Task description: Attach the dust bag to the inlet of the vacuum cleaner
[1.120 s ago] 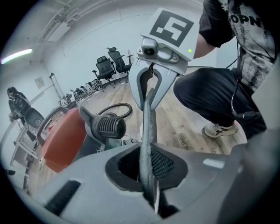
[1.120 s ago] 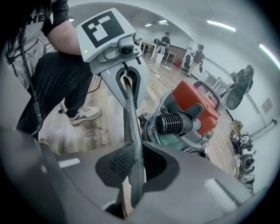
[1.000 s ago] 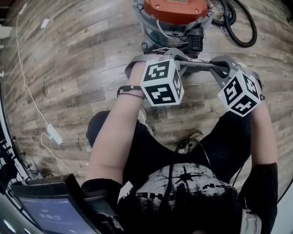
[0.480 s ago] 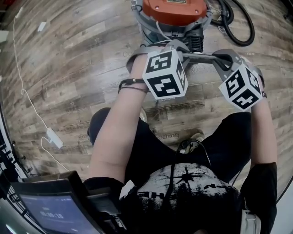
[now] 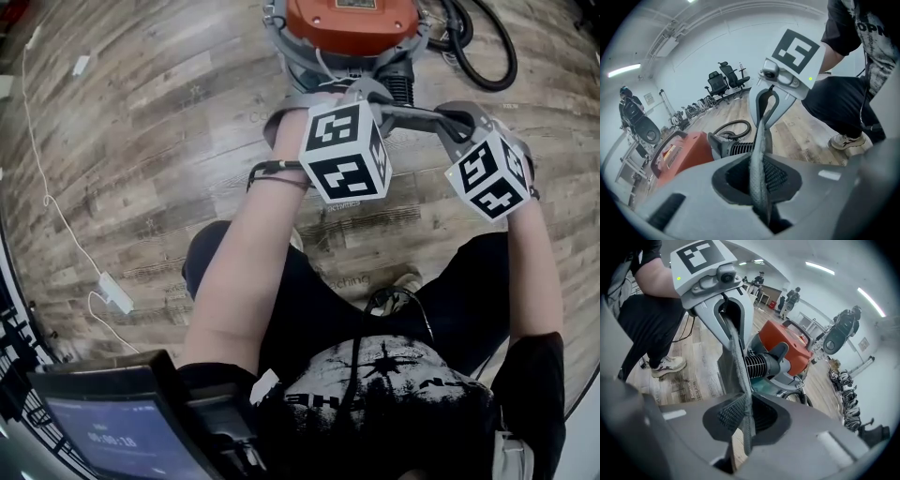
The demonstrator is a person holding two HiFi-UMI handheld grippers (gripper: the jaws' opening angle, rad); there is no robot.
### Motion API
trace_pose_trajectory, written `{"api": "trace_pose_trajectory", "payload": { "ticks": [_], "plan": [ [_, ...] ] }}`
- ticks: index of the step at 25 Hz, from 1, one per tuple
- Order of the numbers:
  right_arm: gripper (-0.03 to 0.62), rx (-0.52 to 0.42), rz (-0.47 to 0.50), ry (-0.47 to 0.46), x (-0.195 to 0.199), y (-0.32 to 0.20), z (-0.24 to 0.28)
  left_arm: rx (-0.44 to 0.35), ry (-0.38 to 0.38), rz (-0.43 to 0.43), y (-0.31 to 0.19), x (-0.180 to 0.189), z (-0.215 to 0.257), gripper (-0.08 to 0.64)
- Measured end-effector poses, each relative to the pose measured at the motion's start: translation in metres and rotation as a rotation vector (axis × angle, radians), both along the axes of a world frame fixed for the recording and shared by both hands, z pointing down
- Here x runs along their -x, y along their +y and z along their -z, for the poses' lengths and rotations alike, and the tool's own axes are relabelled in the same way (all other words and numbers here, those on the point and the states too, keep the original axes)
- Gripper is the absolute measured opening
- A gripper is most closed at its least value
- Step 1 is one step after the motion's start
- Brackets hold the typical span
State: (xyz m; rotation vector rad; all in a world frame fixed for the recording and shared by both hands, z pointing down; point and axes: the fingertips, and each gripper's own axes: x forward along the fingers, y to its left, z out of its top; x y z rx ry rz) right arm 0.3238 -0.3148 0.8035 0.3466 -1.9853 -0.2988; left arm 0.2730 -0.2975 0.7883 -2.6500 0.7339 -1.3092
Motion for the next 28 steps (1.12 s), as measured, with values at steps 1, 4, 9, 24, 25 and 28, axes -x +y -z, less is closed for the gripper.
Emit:
{"api": "trace_pose_trajectory", "payload": {
  "ticks": [1,4,9,24,25,28],
  "plan": [
    [0.029,0.008,-0.017,-0.012,0.000,-0.002,-0.002,-0.002,0.005,-0.002,-0.001,-0.001,0.001,0.037],
    [0.031,0.011,-0.037,-0.032,0.002,-0.004,0.001,0.013,0.036,0.019,-0.005,0.001,0.002,0.041],
    [0.029,-0.031,0.013,0.010,0.017,-0.006,0.014,0.076,0.069,0.069,-0.007,0.016,-0.012,0.043],
    [0.028,-0.028,-0.013,0.017,0.023,-0.022,0.010,0.066,0.098,0.045,-0.013,0.014,-0.008,0.029],
    [0.028,-0.024,-0.029,0.018,0.020,-0.023,0.006,0.053,0.106,0.042,-0.014,0.012,-0.004,0.031],
    [0.026,-0.016,-0.063,0.021,0.015,-0.025,0.000,0.037,0.117,0.041,-0.019,0.007,0.001,0.035]
  ]
}}
